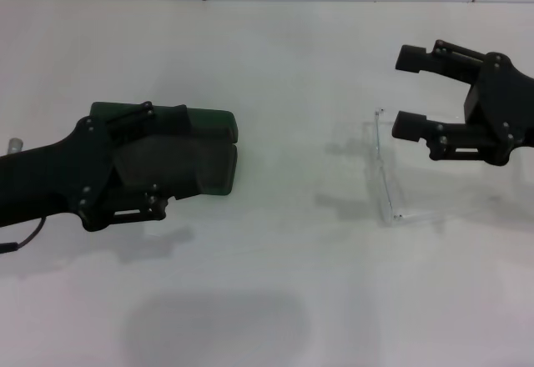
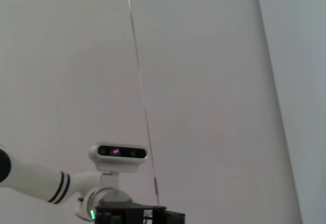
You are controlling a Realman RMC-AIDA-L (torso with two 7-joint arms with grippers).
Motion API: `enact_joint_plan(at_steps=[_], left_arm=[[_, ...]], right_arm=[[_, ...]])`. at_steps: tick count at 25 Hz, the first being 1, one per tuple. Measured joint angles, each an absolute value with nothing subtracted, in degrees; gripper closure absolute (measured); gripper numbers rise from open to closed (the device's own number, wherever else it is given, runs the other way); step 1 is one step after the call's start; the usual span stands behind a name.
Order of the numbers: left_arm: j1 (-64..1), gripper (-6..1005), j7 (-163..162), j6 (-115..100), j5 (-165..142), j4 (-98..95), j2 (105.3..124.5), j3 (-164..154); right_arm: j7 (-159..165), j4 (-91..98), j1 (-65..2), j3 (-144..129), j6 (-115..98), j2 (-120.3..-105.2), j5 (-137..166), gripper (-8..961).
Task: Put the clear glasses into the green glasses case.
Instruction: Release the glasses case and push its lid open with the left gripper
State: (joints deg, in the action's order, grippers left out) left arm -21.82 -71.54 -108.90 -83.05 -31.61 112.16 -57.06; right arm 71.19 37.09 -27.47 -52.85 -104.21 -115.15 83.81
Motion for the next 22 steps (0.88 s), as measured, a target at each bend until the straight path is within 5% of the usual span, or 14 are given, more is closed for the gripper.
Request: enact_joint_plan(at_steps=[1, 4, 14, 22], left_arm=[[-21.88, 137, -71.54, -108.89, -83.05, -31.57, 112.16, -57.05], [-22.13, 143, -71.54, -108.90, -83.18, -31.55, 112.12, -57.04], [-22.41, 165, -71.67, -108.92, -83.54, -31.55, 111.97, -57.04], [-22.28, 184, -80.51, -104.04, -85.54, -41.11, 112.22, -57.12]], right_arm=[[71.29, 37.09, -27.57, -53.25, -104.63, -115.04, 84.01, 245], [71.52, 37.07, -27.90, -54.17, -105.31, -114.91, 84.24, 67], [73.78, 35.89, -31.17, -61.42, -106.42, -113.36, 84.54, 73], [73.78, 35.88, -28.77, -51.58, -101.88, -113.85, 84.65, 77]])
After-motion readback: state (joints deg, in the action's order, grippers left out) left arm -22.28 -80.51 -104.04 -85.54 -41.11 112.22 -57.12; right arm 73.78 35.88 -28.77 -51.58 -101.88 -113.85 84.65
